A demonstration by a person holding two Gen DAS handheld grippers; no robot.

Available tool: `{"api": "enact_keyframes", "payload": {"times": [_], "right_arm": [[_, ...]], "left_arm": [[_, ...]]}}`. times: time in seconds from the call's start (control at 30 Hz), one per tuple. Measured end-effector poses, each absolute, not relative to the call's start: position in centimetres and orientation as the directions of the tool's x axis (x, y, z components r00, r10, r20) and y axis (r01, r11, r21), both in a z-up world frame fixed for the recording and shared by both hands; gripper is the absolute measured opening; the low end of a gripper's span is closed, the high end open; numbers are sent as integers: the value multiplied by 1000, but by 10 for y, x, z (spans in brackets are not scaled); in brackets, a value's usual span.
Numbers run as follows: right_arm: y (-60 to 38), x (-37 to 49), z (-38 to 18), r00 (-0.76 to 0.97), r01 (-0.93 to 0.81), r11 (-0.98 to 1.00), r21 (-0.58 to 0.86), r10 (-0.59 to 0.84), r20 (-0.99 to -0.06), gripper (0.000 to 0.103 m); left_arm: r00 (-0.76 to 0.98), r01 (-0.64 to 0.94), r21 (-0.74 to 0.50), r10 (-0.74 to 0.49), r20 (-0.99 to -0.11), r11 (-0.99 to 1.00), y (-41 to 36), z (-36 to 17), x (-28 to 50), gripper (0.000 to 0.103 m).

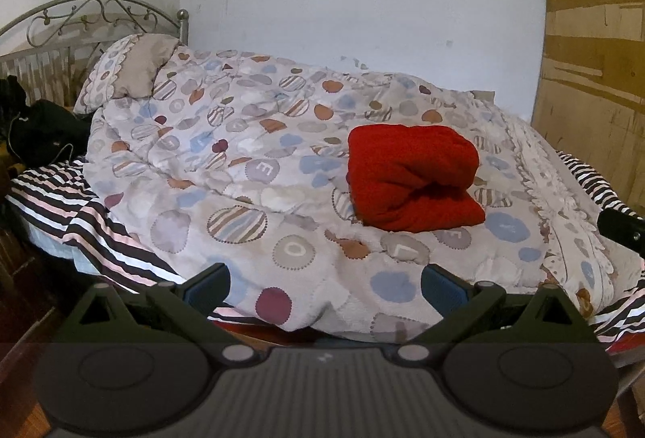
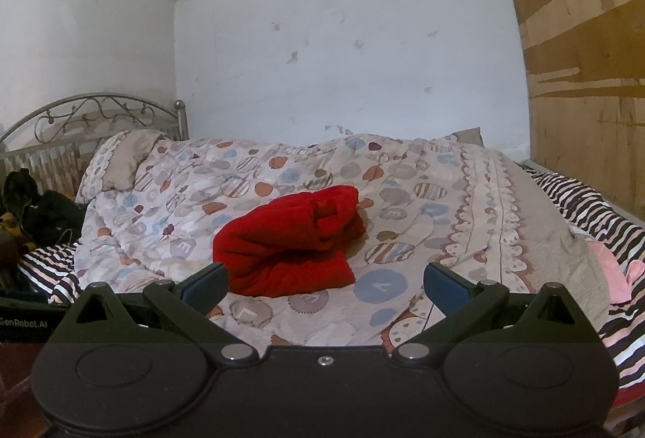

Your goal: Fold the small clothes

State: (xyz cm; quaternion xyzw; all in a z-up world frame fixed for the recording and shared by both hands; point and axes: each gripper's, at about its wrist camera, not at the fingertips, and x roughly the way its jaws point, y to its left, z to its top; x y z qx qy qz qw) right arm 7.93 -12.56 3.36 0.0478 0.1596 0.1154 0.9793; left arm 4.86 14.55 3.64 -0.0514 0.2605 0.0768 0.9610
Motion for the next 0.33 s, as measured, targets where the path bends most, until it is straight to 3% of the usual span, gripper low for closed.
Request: {"api": "enact_keyframes", "payload": {"times": [0.33], "right_arm": [[-118,79,33,917,-222,966,130,252,-311,103]], "left_arm": [[863,-182,-68,126,-489,981,146,40,46,103]]}}
